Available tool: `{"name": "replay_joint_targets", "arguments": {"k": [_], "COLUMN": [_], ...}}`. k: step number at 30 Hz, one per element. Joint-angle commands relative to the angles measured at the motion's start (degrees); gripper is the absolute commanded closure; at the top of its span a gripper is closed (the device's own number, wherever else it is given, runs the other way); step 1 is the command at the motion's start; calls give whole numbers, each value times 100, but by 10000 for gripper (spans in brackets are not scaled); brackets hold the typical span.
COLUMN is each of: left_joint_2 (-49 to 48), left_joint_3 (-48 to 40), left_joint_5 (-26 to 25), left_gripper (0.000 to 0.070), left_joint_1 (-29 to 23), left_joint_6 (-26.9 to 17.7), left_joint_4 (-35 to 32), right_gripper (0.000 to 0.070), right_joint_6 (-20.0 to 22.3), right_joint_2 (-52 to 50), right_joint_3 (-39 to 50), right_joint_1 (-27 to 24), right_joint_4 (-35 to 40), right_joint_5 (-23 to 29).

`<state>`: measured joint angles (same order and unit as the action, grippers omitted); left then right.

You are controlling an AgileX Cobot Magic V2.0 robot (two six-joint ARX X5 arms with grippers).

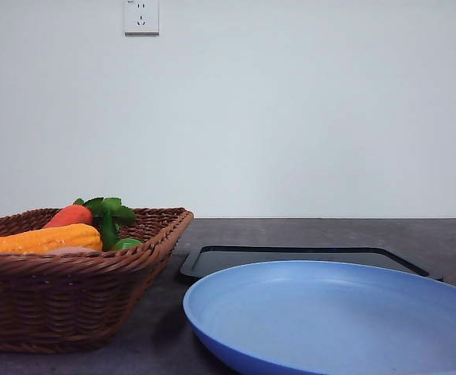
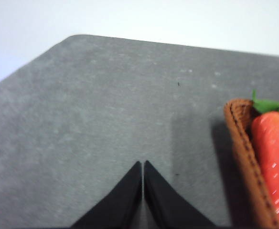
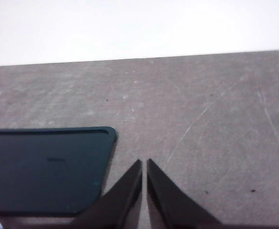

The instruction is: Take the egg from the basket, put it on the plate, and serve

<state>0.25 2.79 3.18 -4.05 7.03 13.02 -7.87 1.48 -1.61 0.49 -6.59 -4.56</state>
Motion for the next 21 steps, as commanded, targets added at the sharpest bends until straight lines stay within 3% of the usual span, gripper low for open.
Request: {"name": "replay_joint_targets", "arguments": {"k": [1,3,6,14,21], "left_joint_2": [-9,-9,-9,35,701], "left_joint_3": [-136,-135,-126,56,635], "left_joint_5": [-7,-17,-162,-1395,-2160], "left_gripper": [700,700,700,700,700], "left_joint_1": [-7,-7,-7,-7,-7], "left_joint_6": [1062,1555,1945,1965,2006], "left_joint_4": [85,76,74,140,389], "right_gripper": [700,700,700,700,700], "right_joint_6": [-583,-891,-1206,-1317,-1253], "right_joint_2": [-15,-15,-15,-9,513], "right_joint_3": [20,20,-5,-473,-1555], "right_joint_1": [13,13,13,13,13], "right_joint_4": [69,101,100,-135,-1002], "right_joint_5": [-15,-15,-52,-319,-315]}}
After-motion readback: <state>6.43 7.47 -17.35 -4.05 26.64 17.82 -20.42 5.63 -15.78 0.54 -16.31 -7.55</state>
